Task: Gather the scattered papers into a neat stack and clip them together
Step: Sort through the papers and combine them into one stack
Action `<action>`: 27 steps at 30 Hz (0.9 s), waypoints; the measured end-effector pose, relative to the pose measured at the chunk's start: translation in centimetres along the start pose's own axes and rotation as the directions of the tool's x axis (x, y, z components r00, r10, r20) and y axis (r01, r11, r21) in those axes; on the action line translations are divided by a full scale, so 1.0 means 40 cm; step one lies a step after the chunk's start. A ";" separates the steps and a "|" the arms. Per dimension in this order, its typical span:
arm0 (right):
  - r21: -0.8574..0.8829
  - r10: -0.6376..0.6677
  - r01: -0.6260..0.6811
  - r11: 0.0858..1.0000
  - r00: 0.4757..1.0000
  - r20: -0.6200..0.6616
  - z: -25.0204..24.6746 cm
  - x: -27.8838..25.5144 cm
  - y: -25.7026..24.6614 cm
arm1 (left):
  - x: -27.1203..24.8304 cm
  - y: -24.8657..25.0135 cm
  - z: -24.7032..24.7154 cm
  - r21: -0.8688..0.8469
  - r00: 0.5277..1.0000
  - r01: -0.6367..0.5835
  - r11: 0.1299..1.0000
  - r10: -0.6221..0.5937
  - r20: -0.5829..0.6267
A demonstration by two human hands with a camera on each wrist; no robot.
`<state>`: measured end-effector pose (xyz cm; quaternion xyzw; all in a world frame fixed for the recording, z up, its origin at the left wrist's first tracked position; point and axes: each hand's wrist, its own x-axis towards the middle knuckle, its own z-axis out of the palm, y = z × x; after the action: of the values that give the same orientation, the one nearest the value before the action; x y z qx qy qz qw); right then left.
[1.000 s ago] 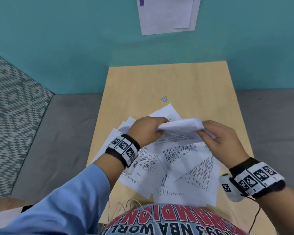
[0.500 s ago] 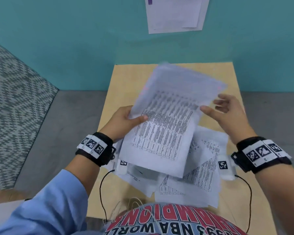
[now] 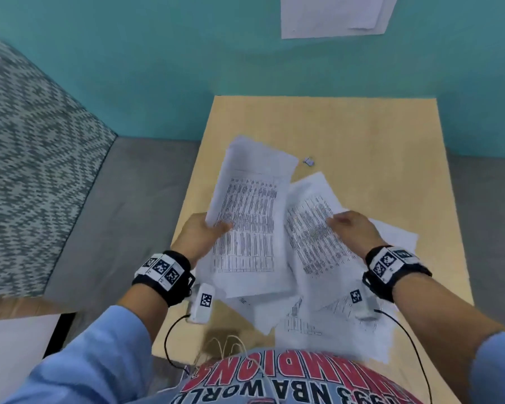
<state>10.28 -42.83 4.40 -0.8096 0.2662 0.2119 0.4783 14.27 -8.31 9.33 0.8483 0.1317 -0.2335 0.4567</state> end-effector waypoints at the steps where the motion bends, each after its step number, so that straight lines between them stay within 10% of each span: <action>1: -0.196 0.027 -0.033 0.980 0.999 -0.036 0.004 0.035 0.038 | 0.008 -0.023 -0.013 -0.010 0.999 0.018 1.000 -0.018 -0.039; 8: -0.582 0.017 -0.118 0.805 0.984 -0.177 0.081 0.146 0.135 | 0.021 -0.085 -0.073 -0.182 0.980 0.108 0.977 -0.136 -0.146; 19: -0.086 -0.024 0.015 0.996 0.995 -0.098 -0.053 0.104 0.140 | 0.061 -0.075 -0.026 -0.234 0.987 0.099 0.967 -0.125 -0.097; 27: 0.087 0.325 -0.313 0.946 0.923 -0.204 -0.114 -0.151 0.388 | 0.041 -0.065 0.033 -0.176 0.997 0.037 0.984 -0.049 -0.065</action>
<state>-3.79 -51.71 -0.22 -0.7608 0.4502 0.1906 0.4269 14.18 -7.99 5.99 0.8095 0.1856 -0.2014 0.5193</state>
